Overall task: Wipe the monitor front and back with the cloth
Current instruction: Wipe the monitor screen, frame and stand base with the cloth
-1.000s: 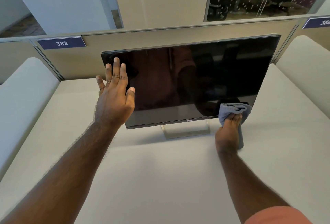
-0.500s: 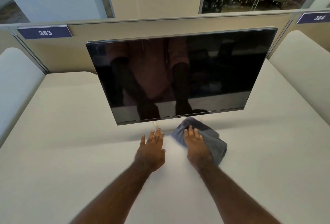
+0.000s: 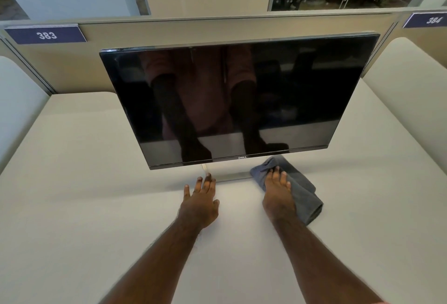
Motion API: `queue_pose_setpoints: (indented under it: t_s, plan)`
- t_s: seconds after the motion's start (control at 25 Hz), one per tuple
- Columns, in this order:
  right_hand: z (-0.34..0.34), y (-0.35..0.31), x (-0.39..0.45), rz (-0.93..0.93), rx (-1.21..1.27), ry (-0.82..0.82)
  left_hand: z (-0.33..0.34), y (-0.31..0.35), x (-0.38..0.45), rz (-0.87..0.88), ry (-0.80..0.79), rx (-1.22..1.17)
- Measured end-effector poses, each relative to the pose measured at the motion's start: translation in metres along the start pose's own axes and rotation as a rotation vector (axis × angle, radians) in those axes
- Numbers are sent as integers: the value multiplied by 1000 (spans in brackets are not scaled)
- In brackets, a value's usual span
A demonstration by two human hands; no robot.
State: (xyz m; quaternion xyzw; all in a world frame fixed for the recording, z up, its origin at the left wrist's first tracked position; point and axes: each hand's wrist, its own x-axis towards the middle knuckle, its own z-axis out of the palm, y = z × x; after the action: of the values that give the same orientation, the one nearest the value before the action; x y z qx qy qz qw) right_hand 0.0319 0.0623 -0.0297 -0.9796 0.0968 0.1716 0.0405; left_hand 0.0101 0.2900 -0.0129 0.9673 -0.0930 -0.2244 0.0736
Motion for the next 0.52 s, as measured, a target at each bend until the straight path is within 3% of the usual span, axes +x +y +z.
queue_pose_setpoints:
  t_s: [0.16, 0.36, 0.52]
  plan:
    - [22, -19, -15, -238, -78, 79, 2, 3, 2, -21, -7, 0]
    - [-13, 2, 27, -41, 90, -21, 1, 0, 0, -4, -12, 13]
    - [-25, 3, 44, -108, 8, -97, 1, 0, 1, 0, -11, 26]
